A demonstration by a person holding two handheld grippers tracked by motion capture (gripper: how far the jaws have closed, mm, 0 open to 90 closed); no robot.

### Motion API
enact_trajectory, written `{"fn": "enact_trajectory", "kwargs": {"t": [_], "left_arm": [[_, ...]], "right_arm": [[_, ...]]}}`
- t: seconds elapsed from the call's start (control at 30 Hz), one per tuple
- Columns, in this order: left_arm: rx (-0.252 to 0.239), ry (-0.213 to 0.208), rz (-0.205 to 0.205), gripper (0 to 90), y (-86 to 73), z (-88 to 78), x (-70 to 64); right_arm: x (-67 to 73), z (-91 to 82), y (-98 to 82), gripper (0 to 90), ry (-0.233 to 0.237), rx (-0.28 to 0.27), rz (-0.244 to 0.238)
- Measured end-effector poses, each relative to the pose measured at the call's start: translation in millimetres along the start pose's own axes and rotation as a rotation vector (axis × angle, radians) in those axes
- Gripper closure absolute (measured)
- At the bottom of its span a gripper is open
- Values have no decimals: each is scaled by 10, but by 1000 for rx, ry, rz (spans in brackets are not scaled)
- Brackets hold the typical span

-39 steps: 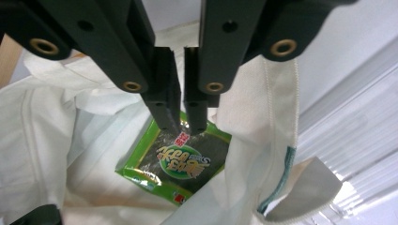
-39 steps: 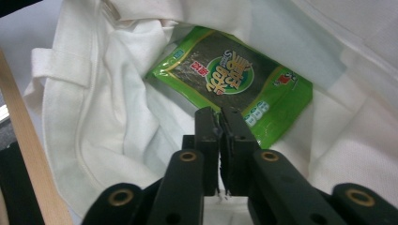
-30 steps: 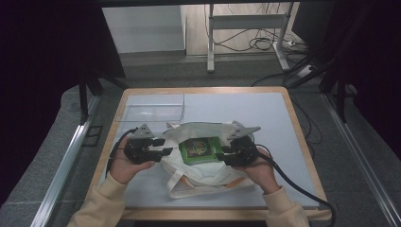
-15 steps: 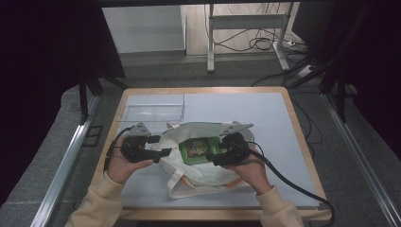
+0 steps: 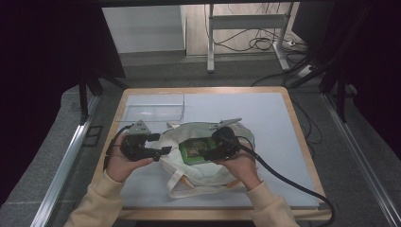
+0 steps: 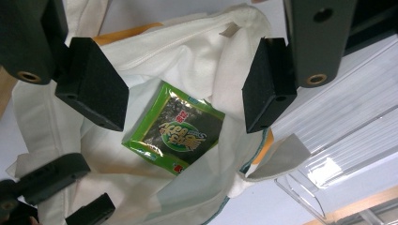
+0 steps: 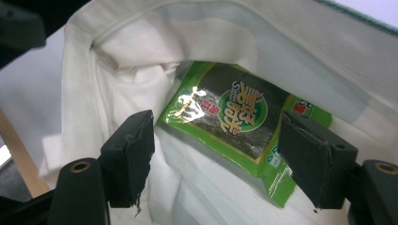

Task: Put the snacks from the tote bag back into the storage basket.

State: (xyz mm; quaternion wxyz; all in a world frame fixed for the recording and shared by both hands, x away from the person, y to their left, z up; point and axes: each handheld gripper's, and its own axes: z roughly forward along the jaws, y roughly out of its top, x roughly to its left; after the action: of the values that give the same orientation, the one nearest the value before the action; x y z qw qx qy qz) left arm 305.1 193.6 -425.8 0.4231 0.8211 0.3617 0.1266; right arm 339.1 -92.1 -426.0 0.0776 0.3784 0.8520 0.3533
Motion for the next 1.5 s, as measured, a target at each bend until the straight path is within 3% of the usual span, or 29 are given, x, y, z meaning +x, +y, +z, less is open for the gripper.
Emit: {"fn": "enact_trajectory", "kwargs": {"t": [0.27,0.37,0.57,0.73,0.97,1.17,1.5], "left_arm": [[5,-8,-4,321,-8,31,34],[11,-11,-3,321,-11,49,34],[13,-15,-3,321,-11,69,35],[18,-14,-1,321,-17,83,26],[20,-15,4,321,-22,92,10],[15,-13,4,321,-24,80,17],[4,-9,4,321,-39,28,6]], "right_arm": [[-74,230,74,286,-25,76,62],[-111,330,67,293,-63,105,62],[-158,453,71,310,-69,148,84],[-208,551,49,331,-113,196,92],[-281,629,42,352,-103,234,154],[-316,697,20,387,-101,267,180],[-385,735,-7,379,-167,312,228]]}}
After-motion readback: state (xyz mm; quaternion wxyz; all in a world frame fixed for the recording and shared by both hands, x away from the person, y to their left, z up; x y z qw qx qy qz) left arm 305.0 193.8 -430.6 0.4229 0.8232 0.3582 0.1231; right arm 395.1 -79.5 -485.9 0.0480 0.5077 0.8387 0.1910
